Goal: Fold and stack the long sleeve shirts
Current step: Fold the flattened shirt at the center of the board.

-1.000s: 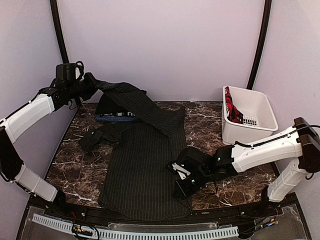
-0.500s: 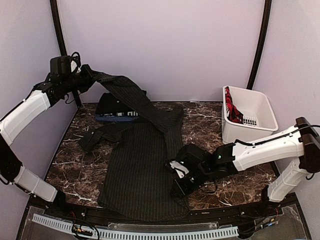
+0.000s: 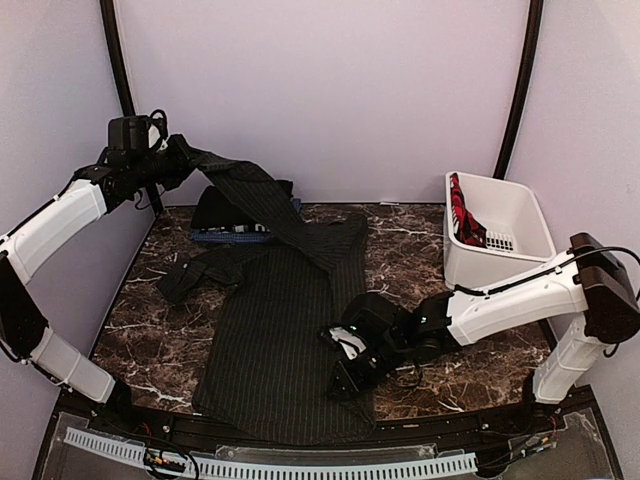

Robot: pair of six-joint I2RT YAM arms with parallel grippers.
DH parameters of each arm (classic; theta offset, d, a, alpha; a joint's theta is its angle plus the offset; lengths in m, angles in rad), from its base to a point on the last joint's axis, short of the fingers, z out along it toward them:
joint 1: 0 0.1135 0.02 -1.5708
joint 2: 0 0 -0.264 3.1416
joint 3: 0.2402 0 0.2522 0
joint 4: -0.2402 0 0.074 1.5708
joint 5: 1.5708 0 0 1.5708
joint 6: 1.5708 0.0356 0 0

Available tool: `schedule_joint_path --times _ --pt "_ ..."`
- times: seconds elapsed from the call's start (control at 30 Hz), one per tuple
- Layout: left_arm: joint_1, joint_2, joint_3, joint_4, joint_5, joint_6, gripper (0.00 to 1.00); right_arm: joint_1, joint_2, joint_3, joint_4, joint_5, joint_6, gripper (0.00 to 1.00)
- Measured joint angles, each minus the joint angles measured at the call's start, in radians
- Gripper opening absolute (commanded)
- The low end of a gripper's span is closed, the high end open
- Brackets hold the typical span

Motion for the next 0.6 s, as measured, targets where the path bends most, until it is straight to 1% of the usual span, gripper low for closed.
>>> schedule_joint_path --times 0.13,0.23,0.3,0.47,0.6 --pt "0.0 0.0 -0.001 0.0 0.002 0.0 0.0 -0.004 -0.002 0.0 0.007 -0.006 -0.001 0.38" --pt "0.0 0.0 -0.002 0.0 0.002 0.0 0.0 -0.013 -0.021 0.0 -0.003 -0.003 -0.005 0.4" --pt "0.0 0.0 -0.002 0.0 0.002 0.0 0.0 -0.024 -0.053 -0.001 -0.02 0.008 -0.007 0.39" --pt "0.0 0.002 -0.002 0.0 0.008 0.0 0.0 -0.054 -0.175 -0.029 -0.077 0.077 -0.01 0.31" --pt "0.0 0.006 -0.002 0.0 0.024 0.0 0.0 -0.055 -0.215 -0.086 -0.093 0.104 -0.005 0.25"
